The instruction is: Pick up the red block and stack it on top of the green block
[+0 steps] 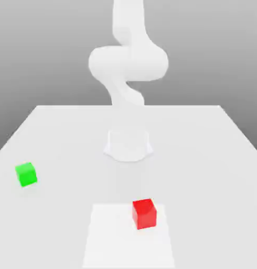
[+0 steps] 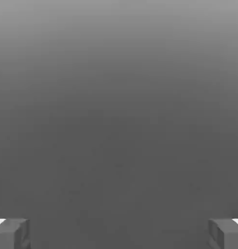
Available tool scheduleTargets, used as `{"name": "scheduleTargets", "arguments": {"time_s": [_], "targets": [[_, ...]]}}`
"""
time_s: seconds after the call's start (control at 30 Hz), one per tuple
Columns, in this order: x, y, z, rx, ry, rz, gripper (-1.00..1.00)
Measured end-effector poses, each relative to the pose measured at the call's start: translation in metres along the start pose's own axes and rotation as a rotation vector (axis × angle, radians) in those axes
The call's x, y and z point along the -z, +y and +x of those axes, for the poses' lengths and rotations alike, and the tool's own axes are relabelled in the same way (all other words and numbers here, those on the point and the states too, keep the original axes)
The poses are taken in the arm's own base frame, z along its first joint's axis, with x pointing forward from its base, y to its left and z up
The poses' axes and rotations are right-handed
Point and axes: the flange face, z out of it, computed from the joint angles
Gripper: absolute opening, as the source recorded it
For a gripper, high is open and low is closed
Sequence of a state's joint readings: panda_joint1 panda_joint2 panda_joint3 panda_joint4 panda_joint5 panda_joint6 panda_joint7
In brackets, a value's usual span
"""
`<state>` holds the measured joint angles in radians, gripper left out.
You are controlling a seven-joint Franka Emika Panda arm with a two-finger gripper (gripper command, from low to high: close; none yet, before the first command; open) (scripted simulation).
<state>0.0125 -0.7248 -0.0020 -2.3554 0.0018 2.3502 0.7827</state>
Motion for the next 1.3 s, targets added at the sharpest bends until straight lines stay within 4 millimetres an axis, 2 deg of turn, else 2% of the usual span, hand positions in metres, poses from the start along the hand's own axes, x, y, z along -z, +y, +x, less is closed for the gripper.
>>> {"name": "scheduleTargets", "arguments": {"time_s": [0.13,0.27,0.4,0.53,0.6,0.63,0.83,0.87,1.1,1.3], "targets": [[-0.102,0.018,-0.030,0.046,-0.120,-0.095,0.00],[-0.188,0.049,-0.074,0.092,-0.238,-0.187,0.00],[-0.259,0.094,-0.131,0.142,-0.359,-0.282,0.00],[-0.312,0.152,-0.200,0.197,-0.489,-0.385,0.00],[-0.329,0.180,-0.231,0.223,-0.544,-0.427,0.00],[-0.336,0.188,-0.239,0.226,-0.555,-0.437,0.00],[-0.377,0.219,-0.269,0.231,-0.567,-0.446,0.00],[-0.381,0.221,-0.272,0.231,-0.567,-0.446,-1.00],[-0.380,0.221,-0.271,0.231,-0.567,-0.446,-1.00],[-0.343,0.197,-0.248,0.232,-0.567,-0.446,-1.00]]}}
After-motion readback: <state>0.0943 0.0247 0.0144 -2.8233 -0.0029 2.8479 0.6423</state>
